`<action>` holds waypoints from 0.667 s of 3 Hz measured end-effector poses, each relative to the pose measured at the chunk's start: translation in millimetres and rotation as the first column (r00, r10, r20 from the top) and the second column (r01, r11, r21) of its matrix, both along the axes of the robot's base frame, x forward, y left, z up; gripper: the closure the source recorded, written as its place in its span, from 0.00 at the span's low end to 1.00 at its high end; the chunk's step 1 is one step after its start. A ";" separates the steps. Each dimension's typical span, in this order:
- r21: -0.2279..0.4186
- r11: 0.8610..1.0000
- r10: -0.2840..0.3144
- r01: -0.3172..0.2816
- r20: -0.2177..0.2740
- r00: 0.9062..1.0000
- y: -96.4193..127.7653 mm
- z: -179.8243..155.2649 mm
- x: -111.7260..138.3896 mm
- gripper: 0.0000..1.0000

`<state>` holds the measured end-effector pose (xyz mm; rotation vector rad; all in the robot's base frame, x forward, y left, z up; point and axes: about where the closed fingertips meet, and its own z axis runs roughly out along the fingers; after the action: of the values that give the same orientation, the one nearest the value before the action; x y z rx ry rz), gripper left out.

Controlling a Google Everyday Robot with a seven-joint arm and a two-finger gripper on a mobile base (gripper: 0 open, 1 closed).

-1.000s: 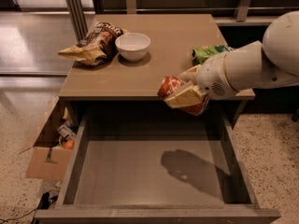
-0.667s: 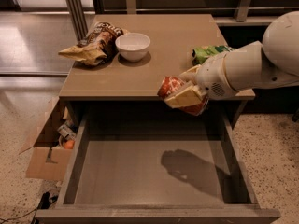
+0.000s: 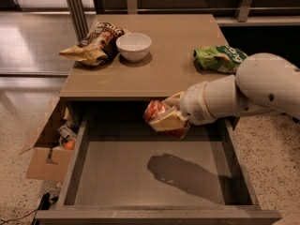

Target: Place coke can into top drawer

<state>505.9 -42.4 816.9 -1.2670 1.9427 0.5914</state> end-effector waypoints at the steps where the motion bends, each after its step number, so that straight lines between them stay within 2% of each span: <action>1: 0.045 0.999 -0.004 0.005 -0.034 0.999 21.8 -40.4 -10.7 1.00; 2: 0.055 0.998 -0.003 0.005 -0.041 0.999 39.5 -76.6 -17.8 1.00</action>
Offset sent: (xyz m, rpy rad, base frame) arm -0.0243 0.0590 -0.1282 0.0619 0.0408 -0.0174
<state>488.1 -2.9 740.3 -1.2258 1.9488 0.6694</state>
